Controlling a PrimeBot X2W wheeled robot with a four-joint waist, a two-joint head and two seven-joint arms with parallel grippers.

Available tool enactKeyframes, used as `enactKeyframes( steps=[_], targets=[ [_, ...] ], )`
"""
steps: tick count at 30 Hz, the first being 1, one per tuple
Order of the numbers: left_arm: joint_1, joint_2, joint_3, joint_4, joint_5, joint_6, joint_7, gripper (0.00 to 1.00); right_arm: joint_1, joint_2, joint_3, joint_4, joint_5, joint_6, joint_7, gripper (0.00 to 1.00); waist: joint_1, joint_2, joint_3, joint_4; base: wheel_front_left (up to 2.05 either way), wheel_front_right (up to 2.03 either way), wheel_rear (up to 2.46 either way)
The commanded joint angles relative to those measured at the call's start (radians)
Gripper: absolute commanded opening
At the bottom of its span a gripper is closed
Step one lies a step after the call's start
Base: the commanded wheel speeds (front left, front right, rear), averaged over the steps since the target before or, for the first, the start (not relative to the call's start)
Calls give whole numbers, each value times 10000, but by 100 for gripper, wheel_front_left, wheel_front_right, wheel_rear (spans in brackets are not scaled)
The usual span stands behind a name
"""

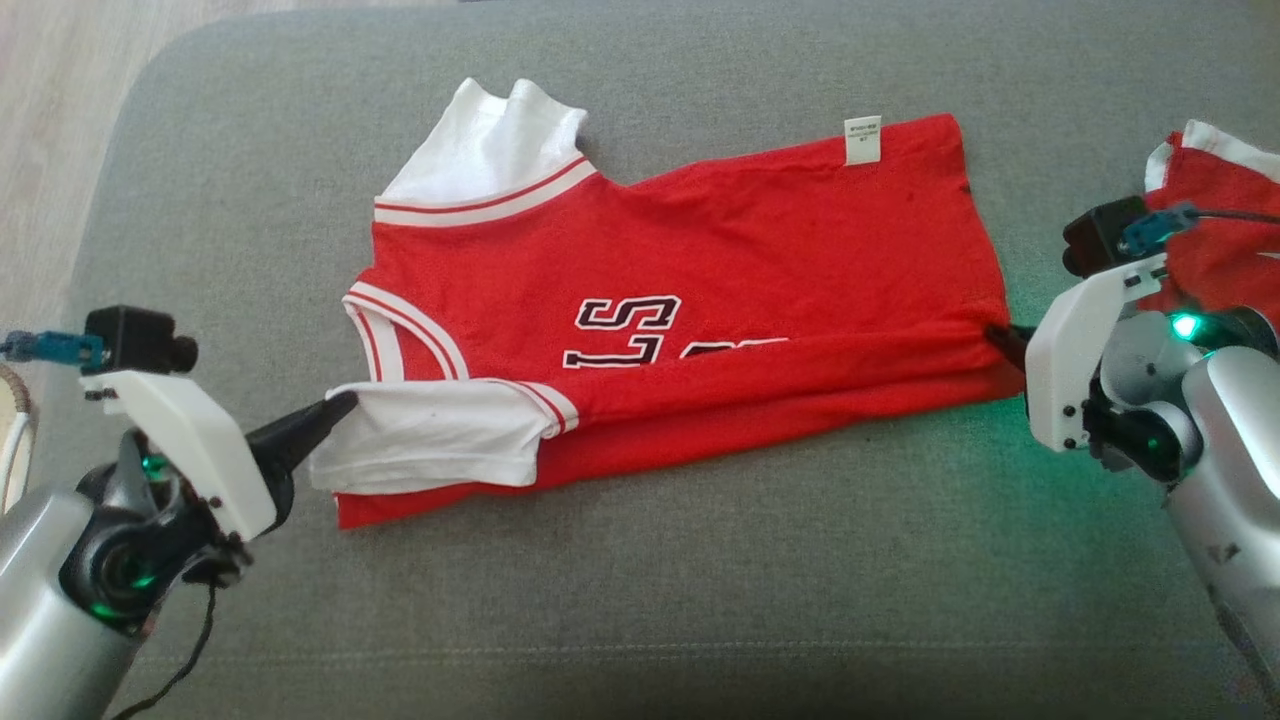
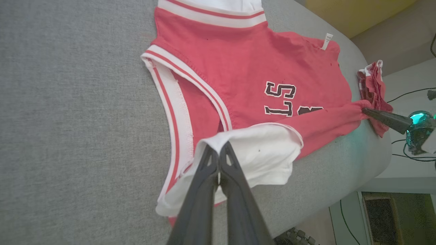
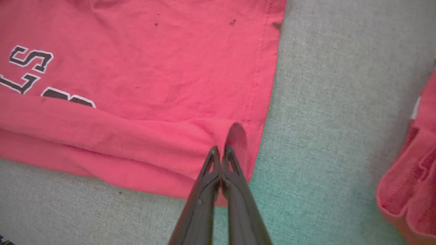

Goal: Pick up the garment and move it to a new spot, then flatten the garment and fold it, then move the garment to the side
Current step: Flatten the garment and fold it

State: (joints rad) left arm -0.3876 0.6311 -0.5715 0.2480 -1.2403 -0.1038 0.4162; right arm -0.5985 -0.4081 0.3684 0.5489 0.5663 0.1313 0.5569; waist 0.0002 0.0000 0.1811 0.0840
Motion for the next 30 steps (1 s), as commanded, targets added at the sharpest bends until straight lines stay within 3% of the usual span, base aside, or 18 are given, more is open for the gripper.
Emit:
enactKeyframes(
  steps=[1, 9, 17, 30],
  targets=[
    [-625, 399, 449, -162, 78, -92, -125, 0, -280, -142, 128, -291, 91, -6, -29, 0, -2, 0, 9, 5, 0, 0, 0],
    [-347, 777, 547, -124, -159, -211, -268, 0, 24, -946, 179, -937, 626, -6, 793, 0, -2, 0, -265, -56, 0, 0, 0],
    [-243, 767, 279, -332, -425, -241, 153, 0, 421, -987, 101, -1163, 896, -6, 2013, 0, -2, 0, -364, -21, 0, 0, 0],
    [1203, 2354, -307, -1956, -1336, -265, 1658, 0, 2214, -1582, -320, -2749, 1431, -6, 5105, 0, -2, 0, -1068, -151, 0, 0, 0]
  ],
)
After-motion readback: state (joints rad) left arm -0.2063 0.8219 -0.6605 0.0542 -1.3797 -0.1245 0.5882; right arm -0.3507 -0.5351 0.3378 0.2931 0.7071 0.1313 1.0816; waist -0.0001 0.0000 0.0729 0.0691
